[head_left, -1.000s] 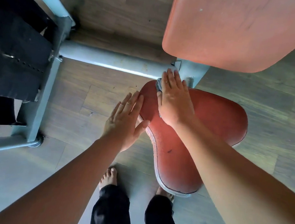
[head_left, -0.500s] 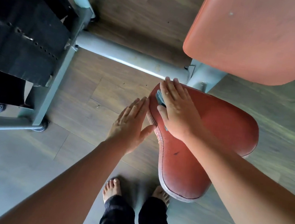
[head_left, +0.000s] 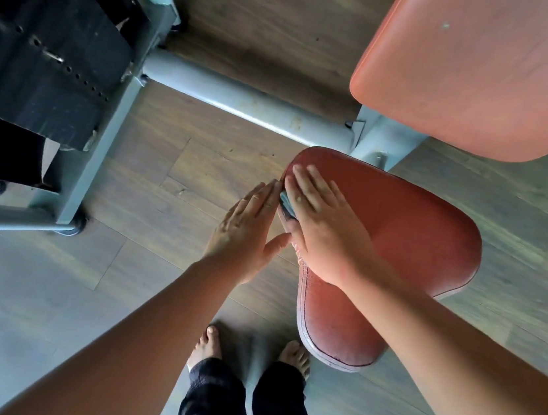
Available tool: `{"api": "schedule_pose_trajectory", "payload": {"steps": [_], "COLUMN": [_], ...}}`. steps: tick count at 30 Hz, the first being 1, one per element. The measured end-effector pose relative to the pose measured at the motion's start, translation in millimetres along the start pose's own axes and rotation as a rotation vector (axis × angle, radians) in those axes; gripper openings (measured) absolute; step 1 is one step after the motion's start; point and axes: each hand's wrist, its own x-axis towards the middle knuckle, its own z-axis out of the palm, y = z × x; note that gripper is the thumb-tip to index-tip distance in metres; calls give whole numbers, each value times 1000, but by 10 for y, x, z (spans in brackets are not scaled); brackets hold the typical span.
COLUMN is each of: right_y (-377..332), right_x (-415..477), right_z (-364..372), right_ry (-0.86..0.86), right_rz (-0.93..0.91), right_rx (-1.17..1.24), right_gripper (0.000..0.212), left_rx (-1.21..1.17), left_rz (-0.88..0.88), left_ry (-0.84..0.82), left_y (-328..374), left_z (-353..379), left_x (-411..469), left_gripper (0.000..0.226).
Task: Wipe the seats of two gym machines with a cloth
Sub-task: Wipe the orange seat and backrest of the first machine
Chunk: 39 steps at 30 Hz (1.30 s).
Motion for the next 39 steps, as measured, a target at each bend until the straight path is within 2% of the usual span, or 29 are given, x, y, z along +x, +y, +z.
{"api": "schedule_pose_trajectory", "payload": {"steps": [2,7,10,13,15,20,26,28,33,39], "right_y": [100,243,75,-23,60,132,-317,-234,-165,-529], "right_x": [125,753,156,-536,-469,129,-843,-743,-372,-1315], "right_z": [-27,-142,-60,-18,-27,-50,77,87,63,171], "right_ry": [-23,-31,3,-32,-50,-9,-2,-7,30,68], "right_rz": [-25,171,155,79,74,286,204,209,392,276], "right_rx": [5,57,49,34,40,55,15,28,44,129], "right_gripper": [63,63,65,64,63,64,66,65,63,64], "left_rx": [-14,-38,-40,-46,-37,-40,-37,-31,-46,-59], "left_rz": [-18,-37,-34,-33,-19,-4,44,64,140,183], "left_ry": [-4,6,-7,-22,-13,-3,-29,-40,-24,2], "left_y": [25,76,110,141,157,205,222,230,270,328], "left_z": [-11,-10,22,59,77,131,228,249,269,340], "left_x": [-13,-51,-118,-176,-222,-330,-564,-636,-751,-877], "left_gripper": [97,93,98,101,102,99,90,86,79,69]}}
